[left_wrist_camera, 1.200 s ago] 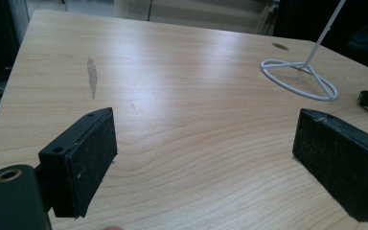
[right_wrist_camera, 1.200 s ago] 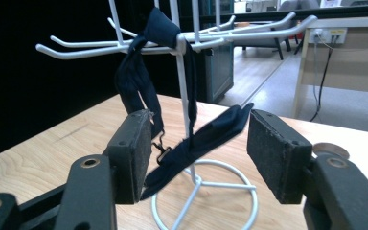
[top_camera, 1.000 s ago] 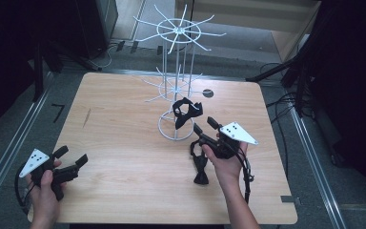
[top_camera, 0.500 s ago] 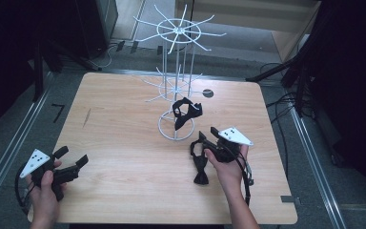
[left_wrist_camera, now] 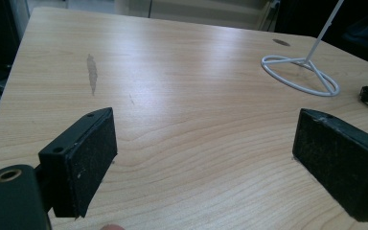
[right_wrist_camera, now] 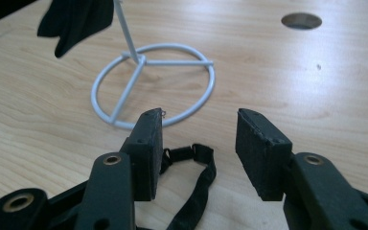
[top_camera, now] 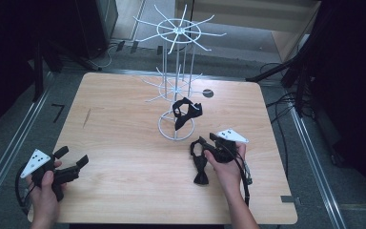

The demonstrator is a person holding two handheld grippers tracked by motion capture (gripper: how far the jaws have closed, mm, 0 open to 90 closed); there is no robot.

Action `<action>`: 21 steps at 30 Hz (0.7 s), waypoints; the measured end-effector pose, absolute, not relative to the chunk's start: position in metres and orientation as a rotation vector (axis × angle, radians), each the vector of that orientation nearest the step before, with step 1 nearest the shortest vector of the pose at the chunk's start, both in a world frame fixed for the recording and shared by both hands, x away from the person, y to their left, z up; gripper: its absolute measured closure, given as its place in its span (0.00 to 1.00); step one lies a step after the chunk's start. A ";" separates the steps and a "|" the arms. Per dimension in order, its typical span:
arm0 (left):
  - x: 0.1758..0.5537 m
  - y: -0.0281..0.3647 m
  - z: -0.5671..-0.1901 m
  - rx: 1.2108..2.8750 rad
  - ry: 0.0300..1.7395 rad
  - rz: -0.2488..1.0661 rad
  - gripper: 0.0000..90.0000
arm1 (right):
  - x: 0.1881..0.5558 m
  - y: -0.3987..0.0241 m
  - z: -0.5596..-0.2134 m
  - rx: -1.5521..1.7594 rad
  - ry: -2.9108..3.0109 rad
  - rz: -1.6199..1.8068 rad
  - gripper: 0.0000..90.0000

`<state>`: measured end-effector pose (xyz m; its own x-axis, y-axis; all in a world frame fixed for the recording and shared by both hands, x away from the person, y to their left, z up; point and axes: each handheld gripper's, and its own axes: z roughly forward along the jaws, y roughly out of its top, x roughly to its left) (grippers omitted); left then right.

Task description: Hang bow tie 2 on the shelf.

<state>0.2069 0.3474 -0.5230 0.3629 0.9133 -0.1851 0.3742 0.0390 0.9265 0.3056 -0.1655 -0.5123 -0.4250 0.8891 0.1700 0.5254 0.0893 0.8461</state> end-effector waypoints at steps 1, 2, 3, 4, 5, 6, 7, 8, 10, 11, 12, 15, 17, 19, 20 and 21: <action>0.207 0.347 -0.523 1.541 1.202 0.624 0.09 | 0.306 -0.166 -0.513 1.409 1.987 1.254 0.60; 0.207 0.347 -0.523 1.541 1.201 0.624 0.09 | 0.307 -0.167 -0.515 1.432 1.988 1.241 0.61; 0.207 0.347 -0.523 1.542 1.201 0.624 0.09 | 0.307 -0.168 -0.517 1.455 1.988 1.237 0.61; 0.207 0.347 -0.523 1.543 1.202 0.624 0.09 | 0.307 -0.168 -0.518 1.470 1.993 1.226 0.61; 0.207 0.347 -0.523 1.542 1.200 0.623 0.09 | 0.308 -0.168 -0.520 1.481 2.002 1.215 0.61; 0.207 0.347 -0.523 1.542 1.201 0.624 0.09 | 0.308 -0.168 -0.520 1.490 2.007 1.215 0.62; 0.207 0.347 -0.523 1.543 1.201 0.623 0.09 | 0.308 -0.168 -0.521 1.490 2.014 1.214 0.62; 0.207 0.347 -0.523 1.544 1.200 0.624 0.09 | 0.308 -0.167 -0.522 1.495 2.021 1.212 0.62; 0.207 0.347 -0.523 1.545 1.199 0.624 0.09 | 0.307 -0.165 -0.523 1.499 2.038 1.205 0.62; 0.207 0.347 -0.523 1.546 1.199 0.625 0.09 | 0.308 -0.164 -0.524 1.501 2.049 1.200 0.62; 0.207 0.347 -0.523 1.545 1.198 0.626 0.09 | 0.308 -0.163 -0.525 1.500 2.051 1.199 0.62; 0.207 0.347 -0.523 1.546 1.199 0.626 0.09 | 0.309 -0.163 -0.527 1.515 2.067 1.186 0.61; 0.207 0.347 -0.523 1.546 1.199 0.625 0.09 | 0.310 -0.165 -0.527 1.529 2.077 1.180 0.62; 0.207 0.347 -0.523 1.548 1.200 0.625 0.09 | 0.310 -0.166 -0.528 1.546 2.086 1.173 0.63; 0.207 0.347 -0.523 1.548 1.200 0.625 0.09 | 0.310 -0.167 -0.528 1.558 2.091 1.174 0.63; 0.207 0.347 -0.523 1.549 1.199 0.626 0.09 | 0.310 -0.167 -0.528 1.570 2.097 1.173 0.63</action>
